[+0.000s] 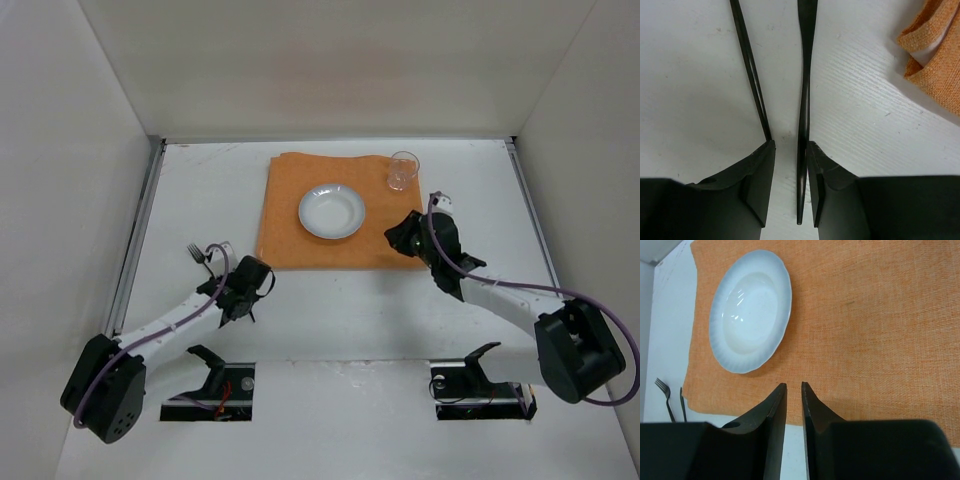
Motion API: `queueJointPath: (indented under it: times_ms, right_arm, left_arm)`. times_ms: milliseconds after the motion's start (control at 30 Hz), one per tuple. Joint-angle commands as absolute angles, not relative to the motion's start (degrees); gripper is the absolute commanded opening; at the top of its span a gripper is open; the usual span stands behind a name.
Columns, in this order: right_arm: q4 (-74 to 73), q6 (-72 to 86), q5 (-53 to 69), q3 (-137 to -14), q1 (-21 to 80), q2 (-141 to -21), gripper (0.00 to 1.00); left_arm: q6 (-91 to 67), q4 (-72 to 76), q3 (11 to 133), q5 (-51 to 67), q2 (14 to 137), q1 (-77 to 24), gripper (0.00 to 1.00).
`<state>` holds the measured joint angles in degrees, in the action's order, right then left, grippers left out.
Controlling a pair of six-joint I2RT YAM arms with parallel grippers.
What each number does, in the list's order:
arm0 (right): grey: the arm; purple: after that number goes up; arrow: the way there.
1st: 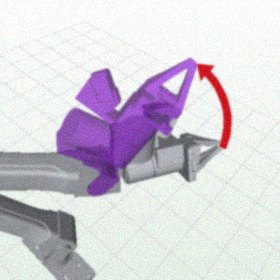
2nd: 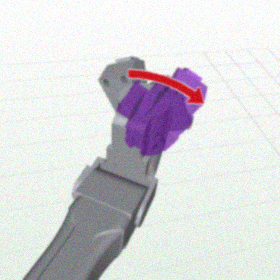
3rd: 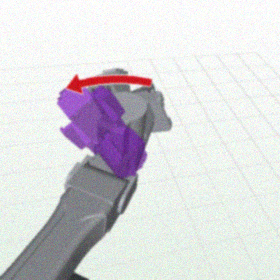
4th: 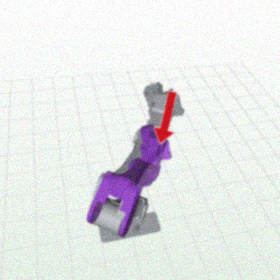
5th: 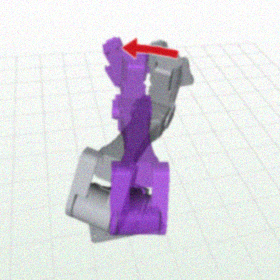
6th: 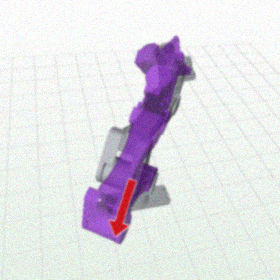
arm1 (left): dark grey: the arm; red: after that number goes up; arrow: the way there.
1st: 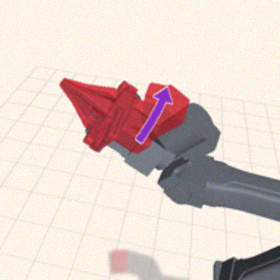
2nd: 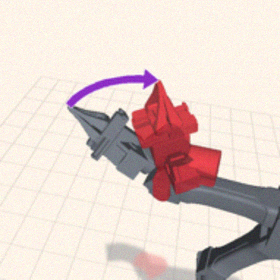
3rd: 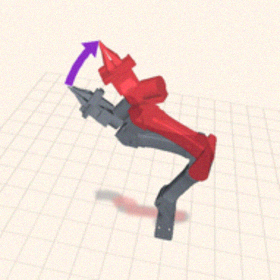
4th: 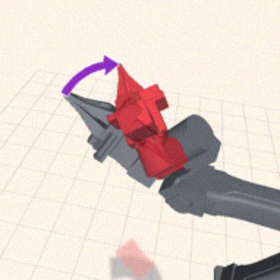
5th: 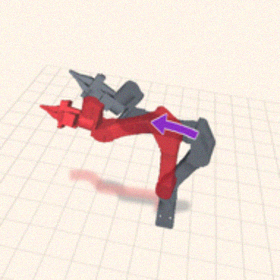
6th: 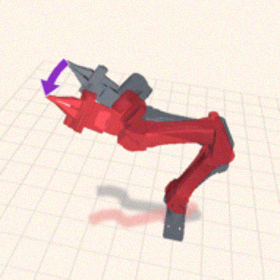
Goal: Set the dinner table for one person
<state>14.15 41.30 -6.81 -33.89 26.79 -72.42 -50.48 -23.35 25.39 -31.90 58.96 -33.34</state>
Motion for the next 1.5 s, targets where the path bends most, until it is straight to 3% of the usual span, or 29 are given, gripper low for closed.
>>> queueJointPath:
  times_ms: [0, 333, 767, 933, 1067, 1467]
  right_arm:
    - [17.49, 40.17, -6.42, -34.19, 28.17, -72.33, 0.25]
    - [17.67, 39.90, -6.24, -34.72, 29.48, -73.12, 0.27]
    - [17.14, 39.37, -8.35, -32.87, 27.64, -69.17, 0.36]
    - [17.05, 39.81, -8.87, -32.34, 26.59, -68.38, 0.47]
    - [17.05, 40.34, -9.40, -31.73, 25.62, -68.03, 0.49]
    - [16.87, 43.59, -18.54, -26.28, 18.86, -61.35, 0.53]
  left_arm:
    - [-50.89, -22.85, 28.03, -30.68, 60.55, -33.70, 0.29]
    - [-49.75, -18.55, 26.54, -29.36, 64.25, -33.00, 0.27]
    - [-47.56, -20.74, 27.15, -29.09, 61.00, -31.77, 0.04]
    - [-45.44, -23.73, 34.96, -30.85, 58.89, -35.19, 0.03]
    - [-43.51, -22.24, 43.57, -31.20, 62.57, -40.20, 0.03]
    - [-34.10, -1.32, 74.24, -24.88, 95.86, -50.31, 0.03]
